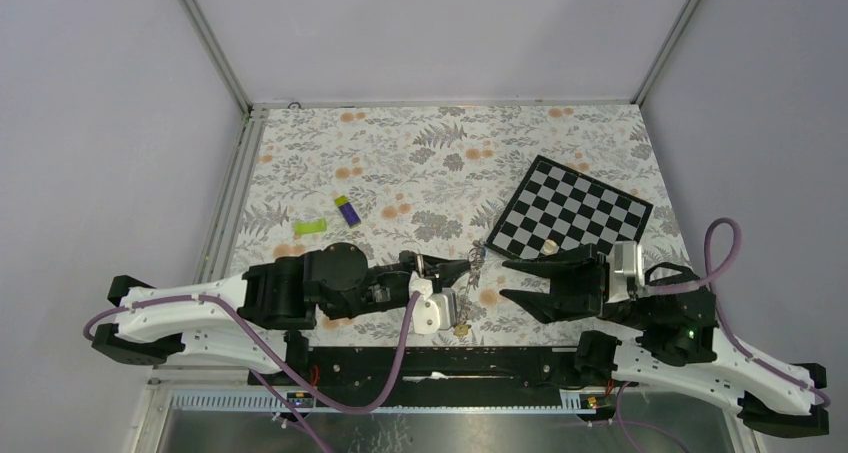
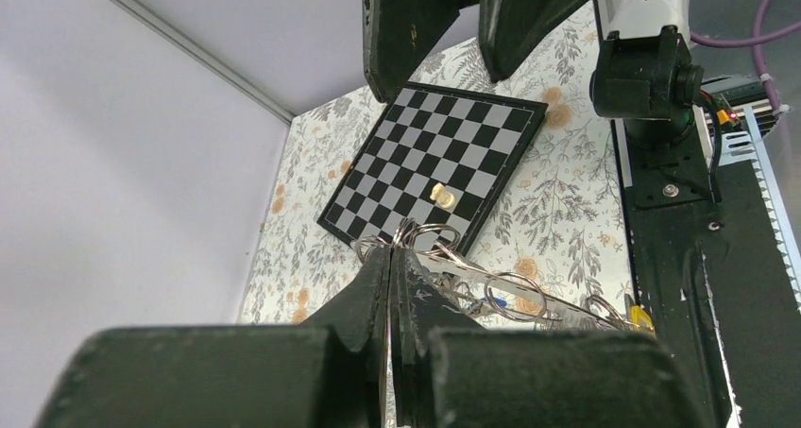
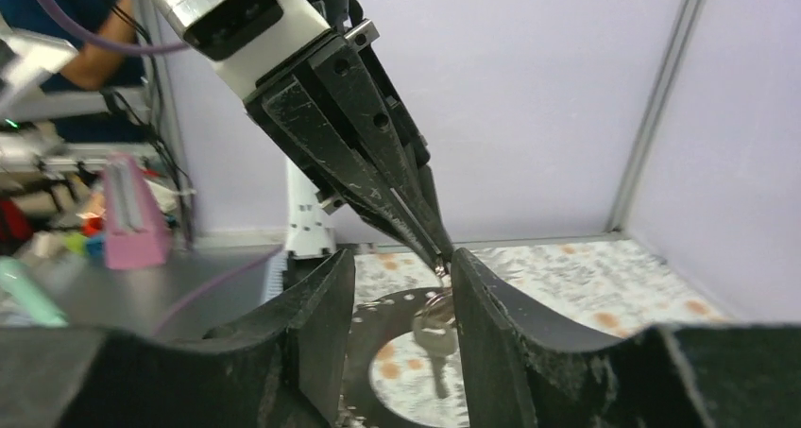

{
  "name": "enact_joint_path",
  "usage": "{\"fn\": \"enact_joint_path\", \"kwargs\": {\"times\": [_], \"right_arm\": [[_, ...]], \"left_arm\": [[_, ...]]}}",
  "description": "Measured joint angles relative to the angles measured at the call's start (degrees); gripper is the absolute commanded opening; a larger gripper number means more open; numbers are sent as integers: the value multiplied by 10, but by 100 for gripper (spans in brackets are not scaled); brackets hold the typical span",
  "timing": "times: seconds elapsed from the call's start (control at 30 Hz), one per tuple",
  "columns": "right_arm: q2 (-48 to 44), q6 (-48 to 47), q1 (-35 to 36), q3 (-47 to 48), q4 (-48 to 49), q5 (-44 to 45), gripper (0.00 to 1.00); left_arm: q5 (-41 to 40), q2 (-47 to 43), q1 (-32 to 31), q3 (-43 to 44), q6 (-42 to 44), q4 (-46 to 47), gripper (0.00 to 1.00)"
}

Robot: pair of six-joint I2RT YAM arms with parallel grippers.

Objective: Remove the keys from the keyring

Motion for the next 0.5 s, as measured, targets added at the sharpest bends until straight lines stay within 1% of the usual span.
{"fn": "enact_joint_path", "kwargs": {"times": [0.1, 0.23, 0.37, 0.5], "right_arm": [[13, -82, 0, 10, -20, -13, 47], [40, -155, 0, 18, -42, -20, 46], [60, -189, 0, 18, -45, -21, 45], [66, -199, 0, 18, -43, -21, 43]], "left_arm": [[4, 0, 0, -3, -2, 0, 0], [12, 0, 0, -3, -3, 1, 0], [19, -5, 0, -4, -5, 1, 0], [24, -8, 0, -4, -5, 3, 0]]}}
